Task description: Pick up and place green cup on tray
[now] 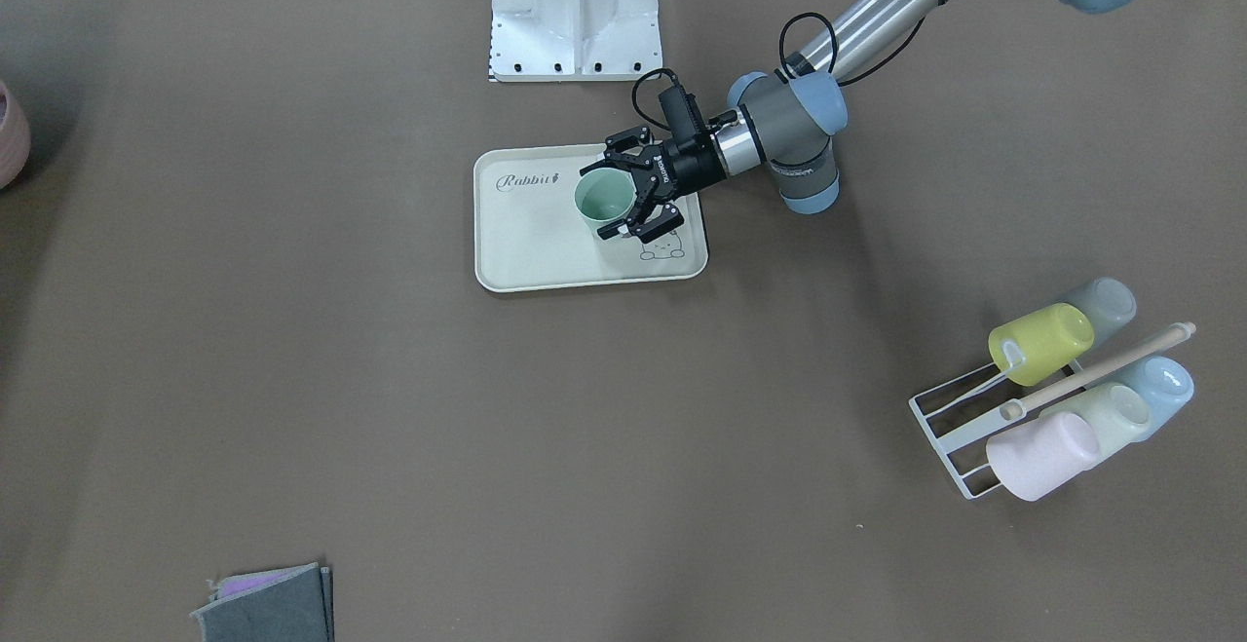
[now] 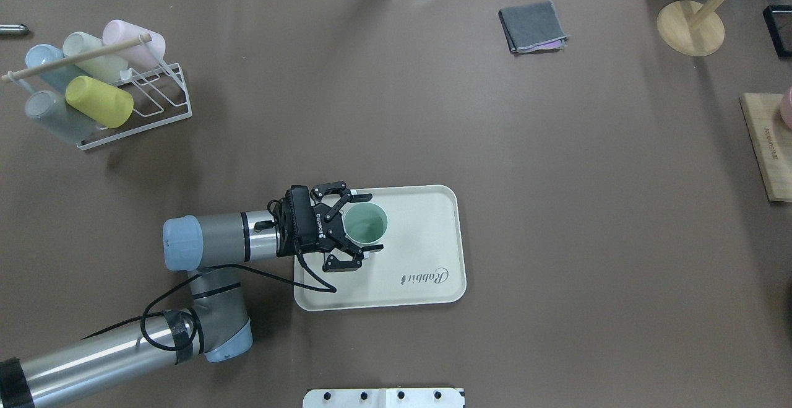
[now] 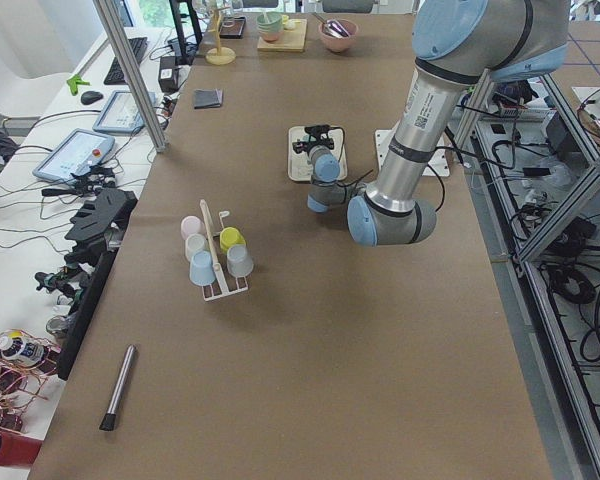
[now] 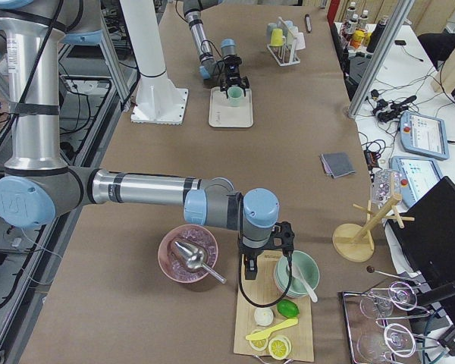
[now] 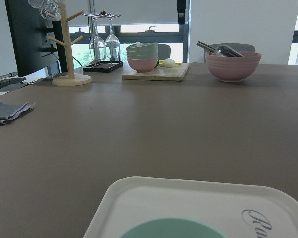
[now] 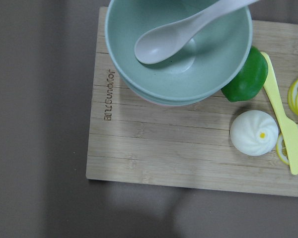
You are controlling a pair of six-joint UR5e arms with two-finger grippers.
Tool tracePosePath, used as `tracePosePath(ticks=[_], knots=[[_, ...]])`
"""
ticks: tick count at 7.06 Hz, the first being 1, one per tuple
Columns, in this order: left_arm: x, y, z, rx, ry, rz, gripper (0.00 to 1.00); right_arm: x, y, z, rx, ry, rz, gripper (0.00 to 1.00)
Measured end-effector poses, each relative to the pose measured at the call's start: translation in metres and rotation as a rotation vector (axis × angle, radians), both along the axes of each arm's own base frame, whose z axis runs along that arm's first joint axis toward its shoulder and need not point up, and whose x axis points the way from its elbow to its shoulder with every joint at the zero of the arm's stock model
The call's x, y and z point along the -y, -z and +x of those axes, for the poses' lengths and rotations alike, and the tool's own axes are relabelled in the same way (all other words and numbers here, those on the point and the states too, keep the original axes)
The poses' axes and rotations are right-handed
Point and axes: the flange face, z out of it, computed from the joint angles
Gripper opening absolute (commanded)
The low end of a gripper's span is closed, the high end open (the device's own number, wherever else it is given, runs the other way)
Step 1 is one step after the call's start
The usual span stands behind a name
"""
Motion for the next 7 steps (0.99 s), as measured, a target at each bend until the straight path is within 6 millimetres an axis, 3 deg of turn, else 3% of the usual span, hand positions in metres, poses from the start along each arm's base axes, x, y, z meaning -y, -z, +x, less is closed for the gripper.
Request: tracePosePath(ticks=[4, 5, 7], knots=[[-0.007, 0.005, -0.022, -0.029, 0.005, 0.01, 0.98, 0.001, 0.001, 0.0, 0.0, 0.0, 0.003, 1.0], [-0.008, 0.014, -0.026, -0.037, 0.005, 0.013, 0.98, 0.001, 0.001, 0.0, 0.001, 0.0, 0.003, 1.0], [0.001, 0.049, -0.037, 0.009, 0.021, -0.004, 0.98, 0.001, 0.001, 0.0, 0.001, 0.0, 0.003, 1.0]])
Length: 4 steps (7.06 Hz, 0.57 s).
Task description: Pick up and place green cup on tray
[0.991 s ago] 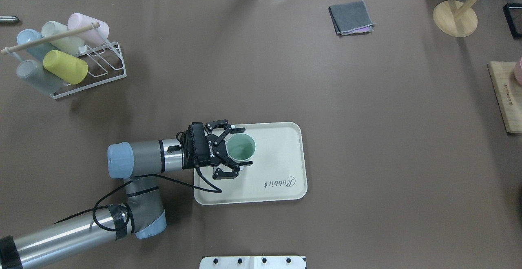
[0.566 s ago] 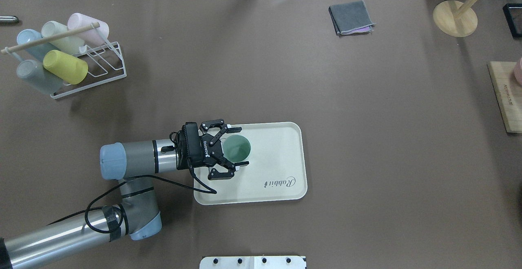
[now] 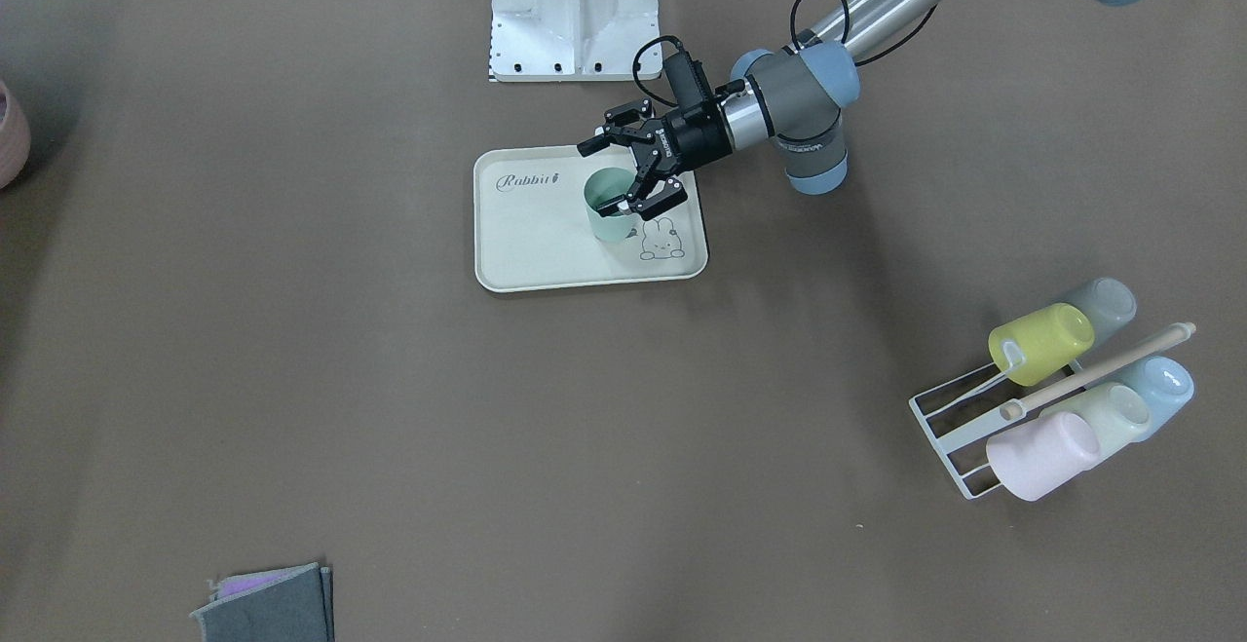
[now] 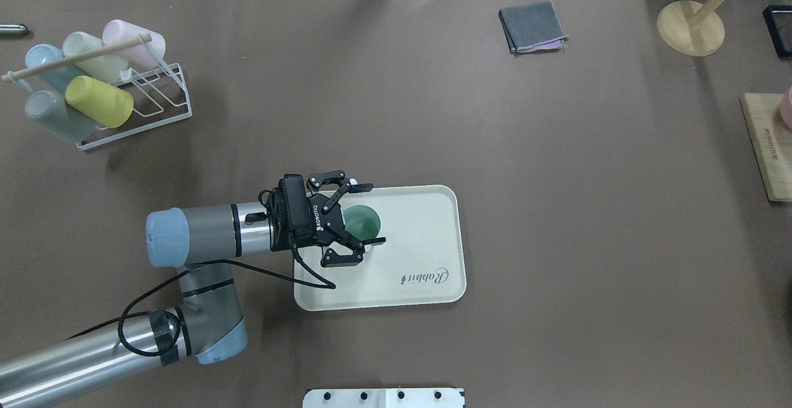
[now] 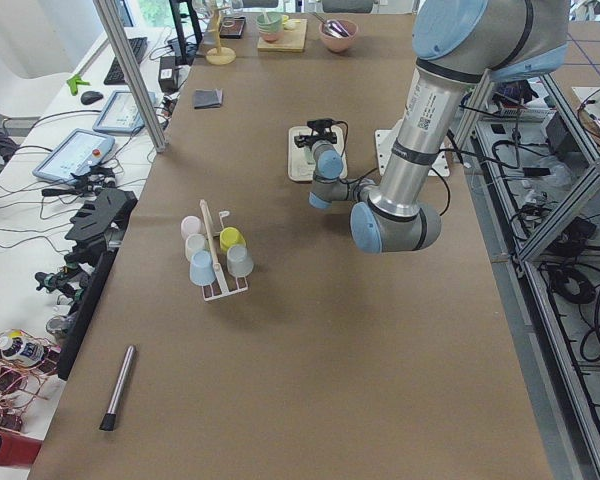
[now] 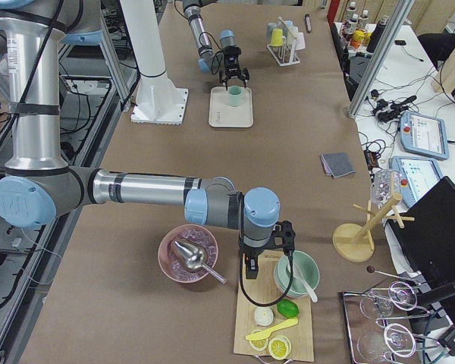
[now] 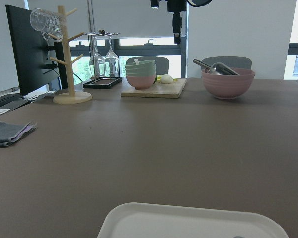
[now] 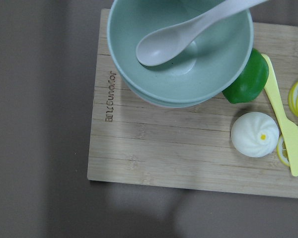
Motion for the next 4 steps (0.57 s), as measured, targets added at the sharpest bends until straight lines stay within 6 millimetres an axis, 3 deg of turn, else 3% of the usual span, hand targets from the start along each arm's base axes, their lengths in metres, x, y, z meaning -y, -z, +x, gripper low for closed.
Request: tracePosePath(ticks=[2, 4], knots=[[0.024, 0.032, -0.016, 0.115, 0.039, -0.051, 0.98, 0.001, 0.0, 0.0, 0.0, 0.0, 0.001, 1.0], [0.058, 0.048, -0.033, 0.284, 0.099, -0.127, 0.98, 0.001, 0.001, 0.0, 0.0, 0.0, 0.001, 1.0]])
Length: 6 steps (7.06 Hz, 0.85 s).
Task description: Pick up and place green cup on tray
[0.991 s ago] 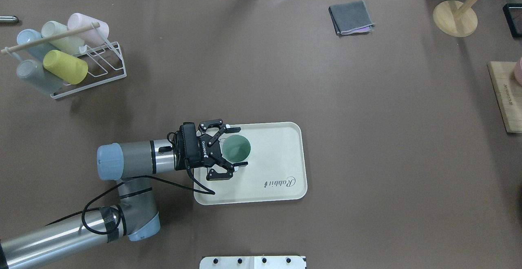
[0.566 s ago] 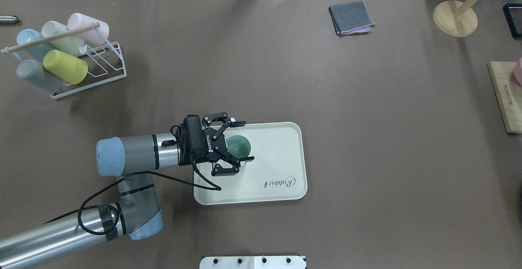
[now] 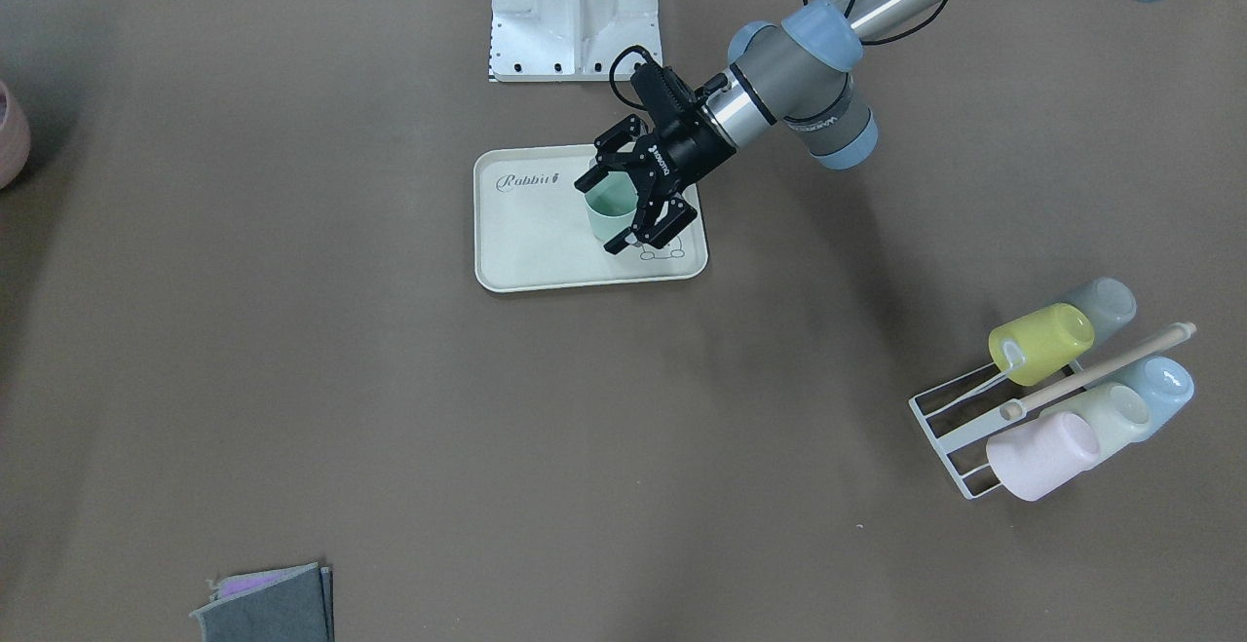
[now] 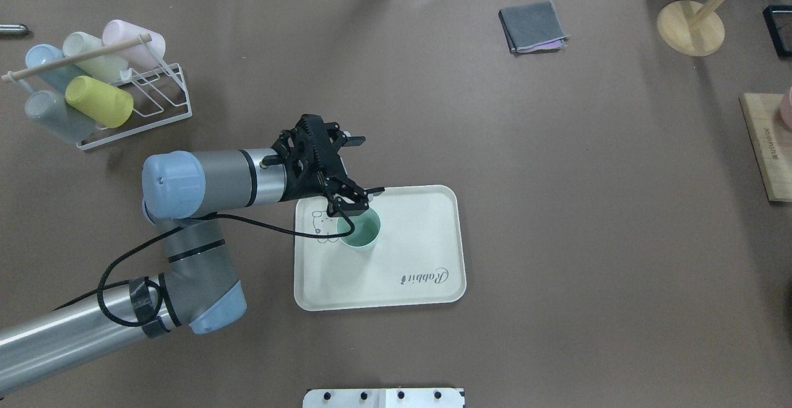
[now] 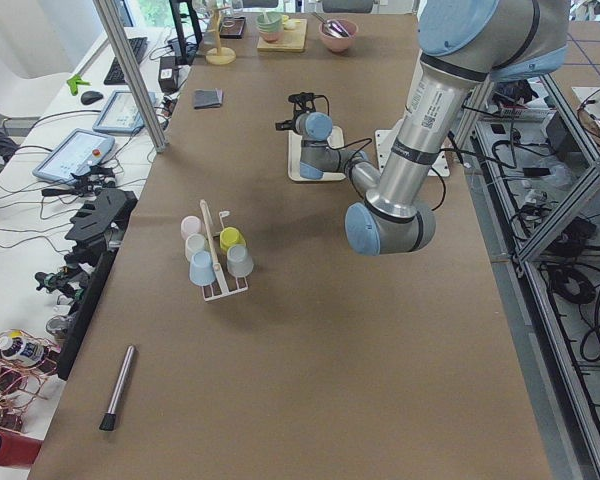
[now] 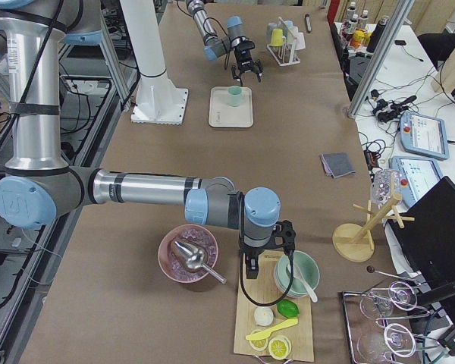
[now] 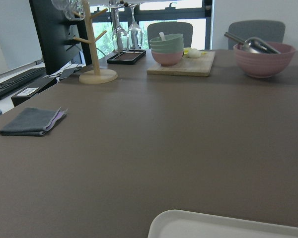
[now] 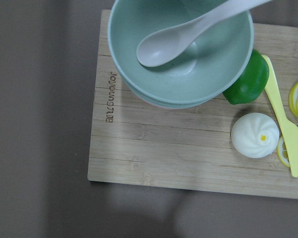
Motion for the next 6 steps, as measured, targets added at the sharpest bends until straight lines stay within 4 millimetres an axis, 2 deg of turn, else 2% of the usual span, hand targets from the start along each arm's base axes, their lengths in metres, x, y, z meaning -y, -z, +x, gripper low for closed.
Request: tracePosePath(ticks=[1, 2, 4, 6], knots=[[0.018, 0.004, -0.01, 0.115, 0.037, -0.009, 0.98, 0.0, 0.0, 0.0, 0.0, 0.0, 0.0, 1.0], [0.039, -0.001, -0.022, 0.248, 0.079, 0.004, 0.98, 0.0, 0.0, 0.0, 0.0, 0.0, 0.0, 1.0], [0.081, -0.023, -0.042, 0.483, 0.176, -0.046, 0.98, 0.0, 0.0, 0.0, 0.0, 0.001, 0.001, 1.0], [0.113, -0.046, -0.061, 0.683, 0.288, -0.136, 0.98, 0.0, -0.001, 0.0, -0.001, 0.001, 0.0, 1.0]])
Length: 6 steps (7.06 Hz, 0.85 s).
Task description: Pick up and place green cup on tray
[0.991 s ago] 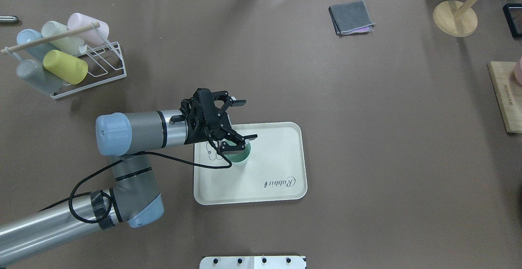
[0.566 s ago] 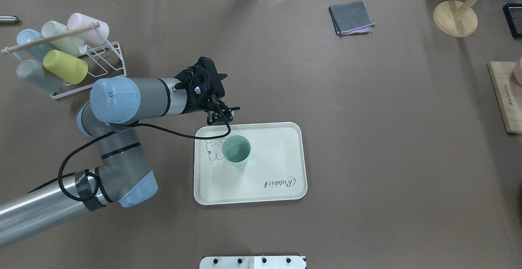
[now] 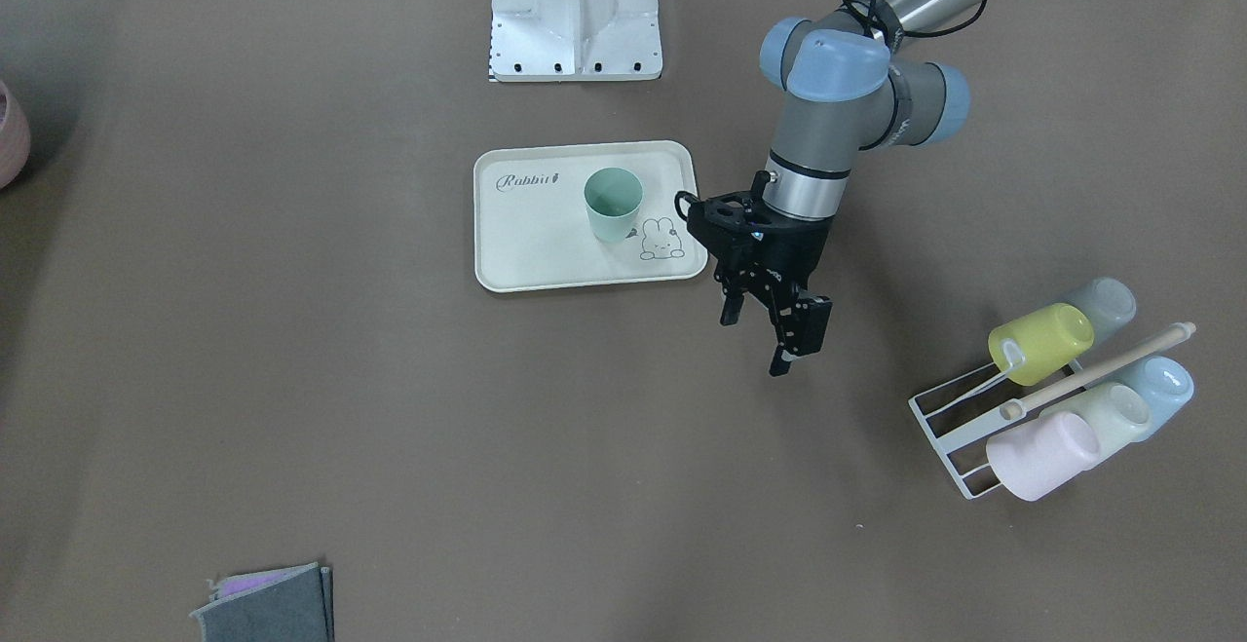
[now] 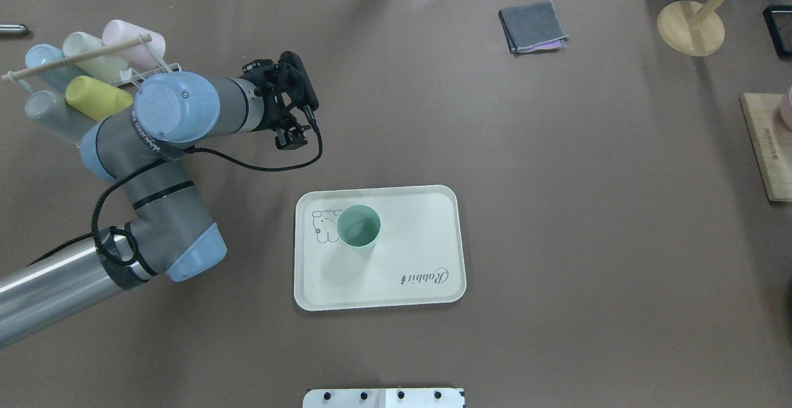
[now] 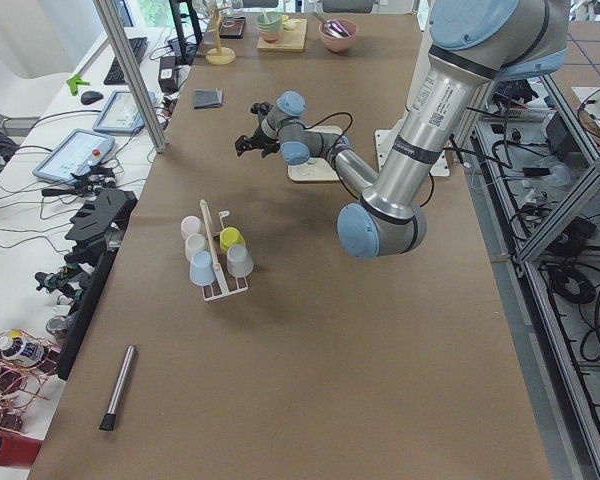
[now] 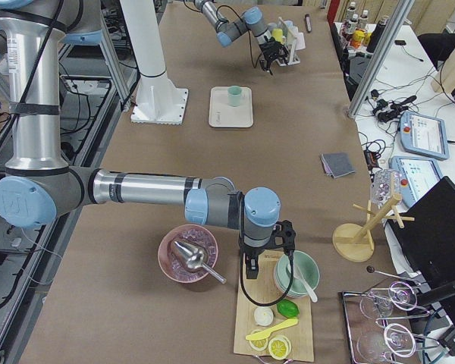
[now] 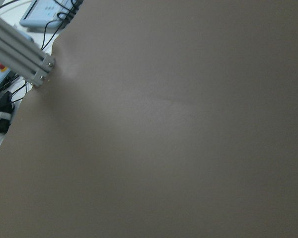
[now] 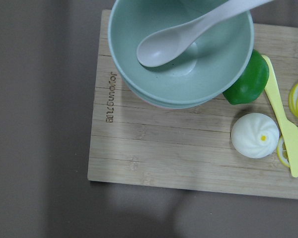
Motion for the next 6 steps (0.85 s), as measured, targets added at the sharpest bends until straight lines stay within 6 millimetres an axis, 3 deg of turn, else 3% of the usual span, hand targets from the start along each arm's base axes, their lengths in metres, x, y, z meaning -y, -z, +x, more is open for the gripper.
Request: tracePosePath(ticks=[2, 4, 6], knots=[[0.028, -0.002, -0.039, 0.089, 0.117, -0.019, 0.98, -0.002, -0.001, 0.0, 0.004, -0.001, -0.003, 1.0], [0.055, 0.005, -0.099, 0.077, 0.212, -0.019, 0.98, -0.004, 0.001, -0.002, 0.023, -0.002, -0.002, 1.0], [0.071, -0.018, -0.155, 0.031, 0.204, -0.096, 0.98, -0.002, 0.009, -0.002, 0.027, -0.002, 0.014, 1.0]])
